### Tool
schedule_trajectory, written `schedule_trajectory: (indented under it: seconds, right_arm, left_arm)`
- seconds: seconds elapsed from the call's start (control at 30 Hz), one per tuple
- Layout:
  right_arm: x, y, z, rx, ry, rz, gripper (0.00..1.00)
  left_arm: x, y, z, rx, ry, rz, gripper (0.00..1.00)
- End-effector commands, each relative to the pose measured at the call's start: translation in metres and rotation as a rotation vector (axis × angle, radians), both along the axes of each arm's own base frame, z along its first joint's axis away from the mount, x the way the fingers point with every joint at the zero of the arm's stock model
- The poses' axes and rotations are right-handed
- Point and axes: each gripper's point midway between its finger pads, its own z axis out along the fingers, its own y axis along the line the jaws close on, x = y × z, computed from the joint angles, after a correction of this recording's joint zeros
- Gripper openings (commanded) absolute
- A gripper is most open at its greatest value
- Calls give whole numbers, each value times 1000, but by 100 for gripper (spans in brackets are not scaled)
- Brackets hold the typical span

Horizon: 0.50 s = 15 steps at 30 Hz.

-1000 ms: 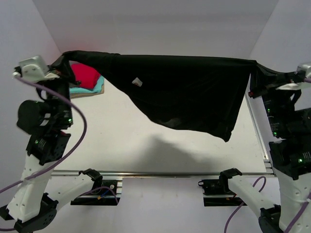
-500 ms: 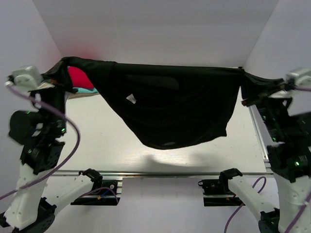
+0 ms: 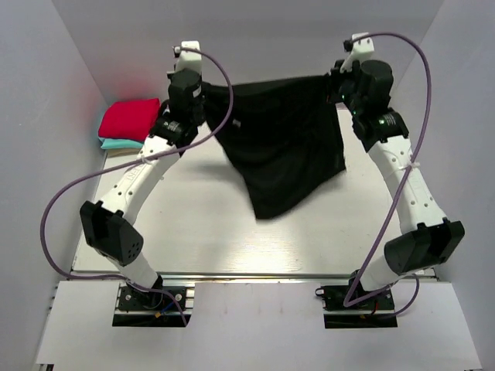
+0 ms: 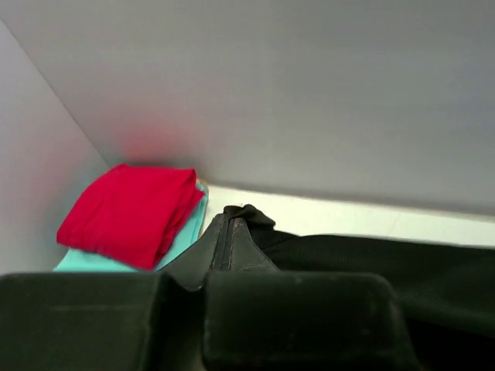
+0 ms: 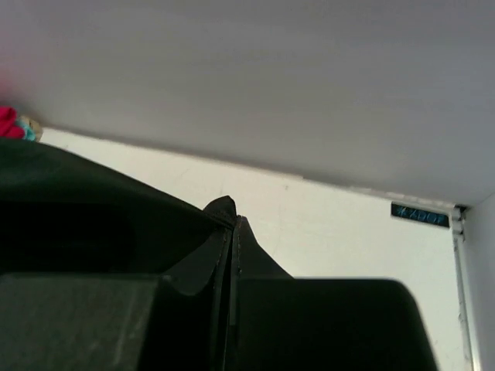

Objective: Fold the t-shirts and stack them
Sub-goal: Flatten out the tshirt

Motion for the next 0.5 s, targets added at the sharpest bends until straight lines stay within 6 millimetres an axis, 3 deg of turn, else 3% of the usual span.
schedule_trajectory:
  seconds: [0.0,0.07,0.13,0.23,0.27,0.3,0.33,0.37,0.4,0.43,0.47]
  right_arm:
    - [-24,-18,119,33,-285,-42,0]
    - [-27,-18,126,34,-299,-40,0]
    - [-32,-19,122,27,-295,-43,0]
    - [-39,-23,98,14,-252,-46,0]
    - [-42,-21,83,10,-221,-35,0]
    - [-39,-19,57,-2,-170,-27,0]
    - [-50,-19,58,7,-177,-13,0]
    - [-47,-18,30,0,-129,-7,0]
    - [-47,-14,1,-6,-68,10,0]
    - [-53,-14,-4,0,-62,19,0]
    - [-56,-11,-41,10,24,26,0]
  left_arm:
    - [-39,34,129,-119,-275,13,0]
    - [-44,35,135,-124,-288,4,0]
    - [-49,37,129,-116,-272,4,0]
    - [-62,51,104,-110,-229,44,0]
    - [-66,54,97,-126,-221,51,0]
    - [-65,53,66,-111,-161,51,0]
    - [-76,58,63,-129,-164,61,0]
    - [-75,57,30,-129,-104,62,0]
    - [-79,58,14,-133,-69,64,0]
    - [-82,58,0,-145,-41,66,0]
    - [-87,59,-28,-155,22,73,0]
